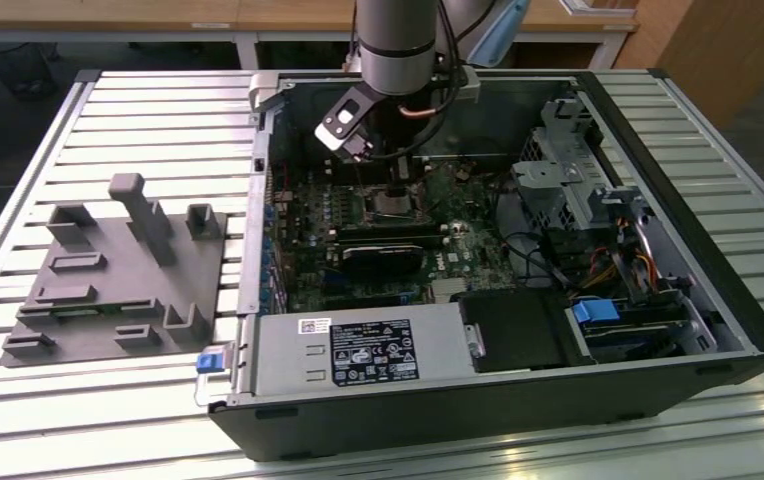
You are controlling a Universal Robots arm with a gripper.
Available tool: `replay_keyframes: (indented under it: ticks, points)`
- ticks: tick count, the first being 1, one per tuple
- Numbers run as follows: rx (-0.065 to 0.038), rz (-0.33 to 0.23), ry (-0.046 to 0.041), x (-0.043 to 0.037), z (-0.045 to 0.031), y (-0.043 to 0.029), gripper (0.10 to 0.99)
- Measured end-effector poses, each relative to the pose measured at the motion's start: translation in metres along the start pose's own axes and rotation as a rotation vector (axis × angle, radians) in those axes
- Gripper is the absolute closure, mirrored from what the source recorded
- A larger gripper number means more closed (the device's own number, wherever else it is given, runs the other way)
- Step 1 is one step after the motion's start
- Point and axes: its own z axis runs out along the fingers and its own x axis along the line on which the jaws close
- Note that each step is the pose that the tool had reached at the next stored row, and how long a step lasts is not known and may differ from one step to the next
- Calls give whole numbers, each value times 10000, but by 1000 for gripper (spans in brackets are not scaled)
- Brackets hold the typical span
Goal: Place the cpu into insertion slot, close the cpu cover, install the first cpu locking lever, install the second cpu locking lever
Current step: 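Place the cpu into insertion slot, then close the cpu cover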
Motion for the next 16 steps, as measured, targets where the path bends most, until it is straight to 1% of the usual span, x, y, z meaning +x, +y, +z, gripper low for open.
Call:
replay_keyframes:
  ticks: [7, 9, 15, 16]
  points:
    - [-1, 0, 1, 1, -24, 2, 965]
    - [0, 0, 1, 0, -41, 3, 965]
    - [0, 0, 1, 0, -53, 4, 965]
    - [0, 0, 1, 0, -69, 5, 965]
